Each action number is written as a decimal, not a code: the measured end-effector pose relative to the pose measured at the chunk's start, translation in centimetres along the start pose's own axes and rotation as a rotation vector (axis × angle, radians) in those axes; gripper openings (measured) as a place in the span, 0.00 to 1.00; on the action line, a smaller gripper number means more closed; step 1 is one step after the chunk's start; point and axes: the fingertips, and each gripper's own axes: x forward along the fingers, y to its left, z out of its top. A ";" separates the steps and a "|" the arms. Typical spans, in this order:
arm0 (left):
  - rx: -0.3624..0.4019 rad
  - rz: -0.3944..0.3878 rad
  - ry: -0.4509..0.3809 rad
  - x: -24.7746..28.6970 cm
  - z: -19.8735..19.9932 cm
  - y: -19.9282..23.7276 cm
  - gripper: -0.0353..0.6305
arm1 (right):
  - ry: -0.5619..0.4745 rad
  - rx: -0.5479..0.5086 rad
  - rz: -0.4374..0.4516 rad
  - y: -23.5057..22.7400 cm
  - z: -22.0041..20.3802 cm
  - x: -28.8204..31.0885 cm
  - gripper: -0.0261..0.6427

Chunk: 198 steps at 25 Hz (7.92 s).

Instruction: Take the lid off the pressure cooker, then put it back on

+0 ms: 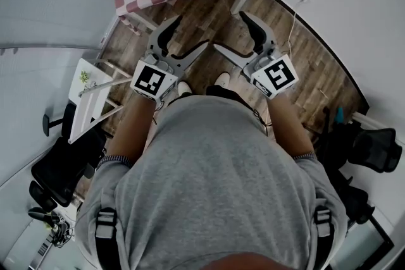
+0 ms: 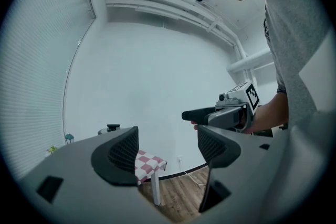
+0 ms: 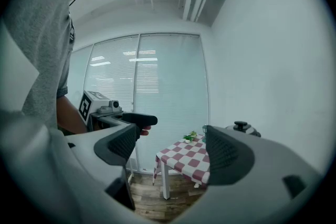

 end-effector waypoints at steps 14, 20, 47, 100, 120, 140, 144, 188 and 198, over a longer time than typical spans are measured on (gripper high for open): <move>0.008 0.064 0.017 7.0 0.2 -1.3 0.59 | 0.007 -0.008 0.033 -7.1 -0.7 -3.1 0.67; 0.024 0.084 0.018 8.7 0.1 -0.5 0.59 | 0.007 -0.014 0.054 -9.0 -0.6 -2.7 0.67; -0.016 0.015 0.007 17.7 0.1 19.1 0.59 | 0.061 0.008 -0.002 -21.9 0.8 13.7 0.67; 0.251 -0.066 0.512 40.2 -9.0 37.1 0.59 | 0.305 -0.062 0.312 -46.9 -3.1 30.1 0.65; 0.492 -0.529 0.805 43.3 -13.1 39.1 0.59 | 0.718 -0.133 0.347 -46.5 -8.8 34.2 0.64; 0.524 -0.787 1.004 42.7 -16.5 38.7 0.59 | 0.952 -0.128 0.407 -46.2 -11.2 35.1 0.57; 0.516 -0.811 1.014 42.8 -16.7 38.6 0.59 | 0.980 -0.139 0.405 -46.2 -11.4 35.2 0.55; 0.625 -0.794 1.018 42.7 -13.7 37.6 0.51 | 1.029 -0.274 0.354 -46.2 -9.3 33.9 0.47; 0.630 -0.793 0.989 42.7 -13.4 37.2 0.51 | 1.020 -0.281 0.341 -46.1 -9.2 33.5 0.47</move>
